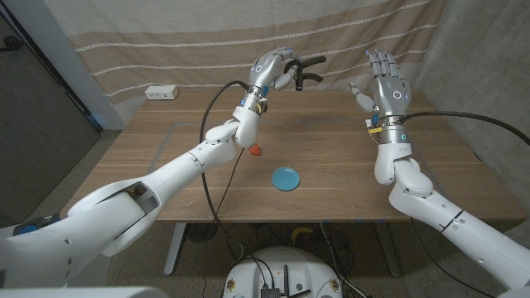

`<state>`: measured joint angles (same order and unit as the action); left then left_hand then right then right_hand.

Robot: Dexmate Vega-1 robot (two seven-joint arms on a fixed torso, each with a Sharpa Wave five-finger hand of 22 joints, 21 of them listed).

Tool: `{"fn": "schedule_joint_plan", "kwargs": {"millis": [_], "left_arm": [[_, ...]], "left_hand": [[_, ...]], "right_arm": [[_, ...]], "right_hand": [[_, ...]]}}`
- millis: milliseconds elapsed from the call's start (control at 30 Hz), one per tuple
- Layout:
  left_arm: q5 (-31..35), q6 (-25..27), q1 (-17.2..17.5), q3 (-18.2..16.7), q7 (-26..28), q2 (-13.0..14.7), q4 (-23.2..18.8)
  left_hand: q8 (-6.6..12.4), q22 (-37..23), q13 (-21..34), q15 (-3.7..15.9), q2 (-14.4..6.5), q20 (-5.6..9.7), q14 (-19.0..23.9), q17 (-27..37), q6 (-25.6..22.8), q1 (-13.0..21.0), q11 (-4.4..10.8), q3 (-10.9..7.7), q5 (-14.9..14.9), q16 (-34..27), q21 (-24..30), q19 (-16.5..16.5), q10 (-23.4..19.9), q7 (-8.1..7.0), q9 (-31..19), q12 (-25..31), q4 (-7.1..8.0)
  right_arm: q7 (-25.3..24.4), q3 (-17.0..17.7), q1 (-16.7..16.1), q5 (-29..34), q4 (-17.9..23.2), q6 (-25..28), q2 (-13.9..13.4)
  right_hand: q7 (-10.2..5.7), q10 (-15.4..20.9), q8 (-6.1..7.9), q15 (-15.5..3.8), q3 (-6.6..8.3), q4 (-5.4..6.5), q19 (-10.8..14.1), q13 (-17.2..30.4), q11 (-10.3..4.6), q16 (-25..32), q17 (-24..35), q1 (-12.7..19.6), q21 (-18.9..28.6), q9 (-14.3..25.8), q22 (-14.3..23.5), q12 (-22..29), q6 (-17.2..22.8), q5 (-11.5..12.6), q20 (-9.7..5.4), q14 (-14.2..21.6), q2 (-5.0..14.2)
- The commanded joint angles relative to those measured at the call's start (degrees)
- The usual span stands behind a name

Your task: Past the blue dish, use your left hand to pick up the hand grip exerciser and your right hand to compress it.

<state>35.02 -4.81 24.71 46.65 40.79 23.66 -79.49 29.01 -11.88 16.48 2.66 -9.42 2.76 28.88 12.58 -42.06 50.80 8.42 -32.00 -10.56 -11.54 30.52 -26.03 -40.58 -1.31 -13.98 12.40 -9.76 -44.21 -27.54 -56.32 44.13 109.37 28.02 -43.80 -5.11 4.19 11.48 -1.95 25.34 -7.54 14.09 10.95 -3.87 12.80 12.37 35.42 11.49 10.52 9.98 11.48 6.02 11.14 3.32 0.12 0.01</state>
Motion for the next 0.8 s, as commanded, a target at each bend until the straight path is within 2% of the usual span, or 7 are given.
{"fn": "schedule_joint_plan", "kwargs": {"millis": [33,200,300,633,800], "left_arm": [[-8.3,-3.21,1.31,-3.23,-6.54,-1.05,-1.5],[-8.87,-4.29,1.18,-3.55,-7.53,-1.26,-1.48],[-9.91,-4.95,1.27,-3.91,-8.78,-1.34,-1.97],[-14.29,-8.11,1.75,-5.33,-13.03,-1.65,-2.74],[-14.64,-9.52,1.82,-5.68,-13.72,-1.78,-2.91]], "left_hand": [[19.65,-0.1,0.06,9.84,-0.55,0.91,-0.39,0.05,-0.5,-0.14,2.59,-0.74,-0.5,-0.06,0.36,-0.17,3.3,0.78,-14.16,-0.43,0.59],[19.98,-0.15,0.02,9.77,-0.59,0.93,-0.69,-0.06,0.07,-0.34,2.73,-0.85,-0.69,0.08,0.62,-0.16,3.82,0.61,-14.65,-0.64,0.92],[20.18,-0.19,0.06,9.61,-0.51,0.82,-0.85,-0.1,0.42,-0.62,2.65,-0.78,-0.85,0.13,0.76,-0.05,4.17,0.66,-14.96,-0.73,1.21],[21.04,-0.28,-0.06,9.62,0.38,0.77,-1.04,-0.33,-0.07,-1.19,3.24,-0.35,-1.67,0.19,1.19,0.27,4.32,-0.41,-15.35,-0.75,1.58],[21.61,-0.31,-0.23,9.6,1.41,0.76,-1.25,-0.47,-0.26,-1.71,3.26,0.32,-2.29,0.24,1.43,0.48,4.5,-1.47,-15.83,-0.8,1.74]], "right_arm": [[0.52,1.17,-1.57,-0.96,1.76,-1.61,-1.68],[1.93,1.23,-1.86,-0.55,2.7,-1.63,-2.42],[2.34,0.96,-1.78,0.25,2.91,-1.24,-2.42],[2.17,0.34,-1.19,2.3,2.75,-1.32,-2.24],[2.34,0.13,-0.78,2.82,2.59,-1.83,-2.2]], "right_hand": [[0.27,0.1,-0.33,-0.09,-0.92,0.1,-0.13,0.16,0.69,0.3,0.07,-1.51,0.08,0.2,0.26,-0.02,-0.48,-0.42,0.75,0.08,-0.81],[0.85,-0.59,-0.66,0.8,-2.41,0.44,-0.5,0.21,1.58,0.08,0.1,-3.48,-0.07,0.21,0.26,-0.27,-1.42,-1.02,1.47,-0.45,-2.22],[0.79,-0.87,-0.79,0.9,-2.83,0.52,-0.57,0.23,1.61,0.06,0.1,-4.02,-0.09,0.21,0.26,-0.35,-1.86,-1.02,1.64,-0.48,-2.61],[0.62,-0.91,-0.75,0.92,-3.06,0.46,-0.65,0.24,1.42,0.0,0.07,-4.23,-0.12,0.21,0.26,-0.33,-1.97,-0.92,1.69,-0.61,-2.7],[0.65,-0.86,-0.65,0.98,-3.08,0.4,-0.67,0.25,1.38,-0.02,0.06,-4.21,-0.12,0.22,0.26,-0.29,-1.84,-0.87,1.68,-0.64,-2.61]]}}
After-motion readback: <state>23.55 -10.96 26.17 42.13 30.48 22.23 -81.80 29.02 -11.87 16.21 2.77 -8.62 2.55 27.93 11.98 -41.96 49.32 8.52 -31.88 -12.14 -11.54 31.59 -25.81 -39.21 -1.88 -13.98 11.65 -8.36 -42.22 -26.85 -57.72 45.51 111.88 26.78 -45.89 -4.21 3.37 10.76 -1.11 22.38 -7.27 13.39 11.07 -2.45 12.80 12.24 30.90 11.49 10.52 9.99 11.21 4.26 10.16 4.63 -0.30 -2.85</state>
